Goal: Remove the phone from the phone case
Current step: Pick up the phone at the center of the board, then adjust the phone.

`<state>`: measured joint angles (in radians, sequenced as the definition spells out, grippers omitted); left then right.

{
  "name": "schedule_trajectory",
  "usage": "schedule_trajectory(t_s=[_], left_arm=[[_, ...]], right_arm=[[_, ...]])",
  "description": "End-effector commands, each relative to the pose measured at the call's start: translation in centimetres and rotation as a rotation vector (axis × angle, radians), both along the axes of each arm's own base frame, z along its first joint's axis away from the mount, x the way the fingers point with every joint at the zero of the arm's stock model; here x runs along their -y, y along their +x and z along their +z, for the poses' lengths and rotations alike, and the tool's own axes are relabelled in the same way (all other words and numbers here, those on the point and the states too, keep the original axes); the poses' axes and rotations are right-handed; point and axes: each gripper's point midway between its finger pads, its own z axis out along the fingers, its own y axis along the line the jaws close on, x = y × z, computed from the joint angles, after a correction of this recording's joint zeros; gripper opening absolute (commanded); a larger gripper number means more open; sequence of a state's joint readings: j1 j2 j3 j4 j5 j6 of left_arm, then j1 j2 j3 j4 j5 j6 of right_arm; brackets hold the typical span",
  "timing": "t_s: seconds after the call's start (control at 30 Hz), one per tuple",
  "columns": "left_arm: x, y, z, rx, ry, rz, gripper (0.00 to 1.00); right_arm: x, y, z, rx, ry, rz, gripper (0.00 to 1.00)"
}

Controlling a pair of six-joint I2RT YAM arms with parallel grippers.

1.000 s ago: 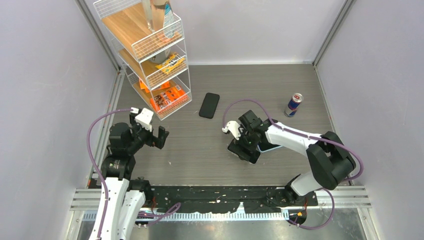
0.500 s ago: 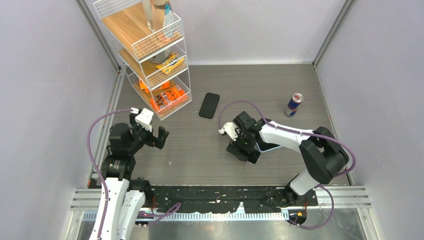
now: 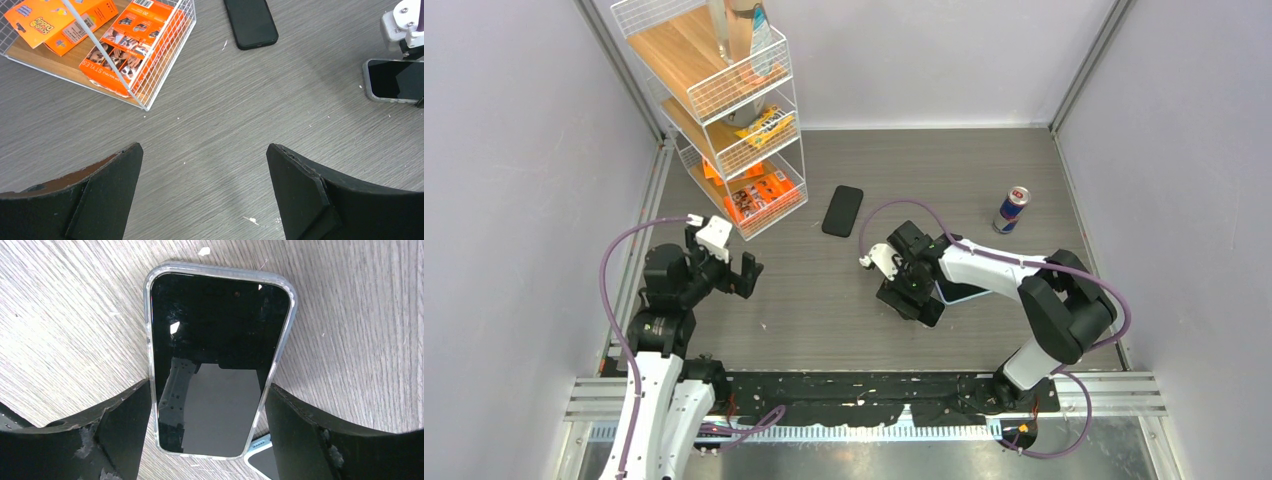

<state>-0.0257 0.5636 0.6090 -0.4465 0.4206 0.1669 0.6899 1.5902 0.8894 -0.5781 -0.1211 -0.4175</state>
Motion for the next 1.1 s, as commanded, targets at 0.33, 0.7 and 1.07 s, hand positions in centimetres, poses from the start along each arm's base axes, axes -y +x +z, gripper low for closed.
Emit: schedule_trajectory(t_s=[0.33, 0.7, 1.07], left_arm=[[3.0, 1.0, 2.5, -0.053, -0.132, -0.091, 0.99], [7.5, 3.4, 2.9, -0.188, -0.275, -0.186, 0.99], [15.2, 4.9, 4.7, -0.452, -0.431, -0.386, 0.99]], right_arm=[[-2.8, 1.9, 3.7, 0.09, 0.123, 0.058, 0.16], [-4.8, 3.3, 7.4, 0.183, 0.232, 0.091, 0.06], [-7.3, 5.8, 17.4, 0.375, 0.4, 0.099, 0.05]])
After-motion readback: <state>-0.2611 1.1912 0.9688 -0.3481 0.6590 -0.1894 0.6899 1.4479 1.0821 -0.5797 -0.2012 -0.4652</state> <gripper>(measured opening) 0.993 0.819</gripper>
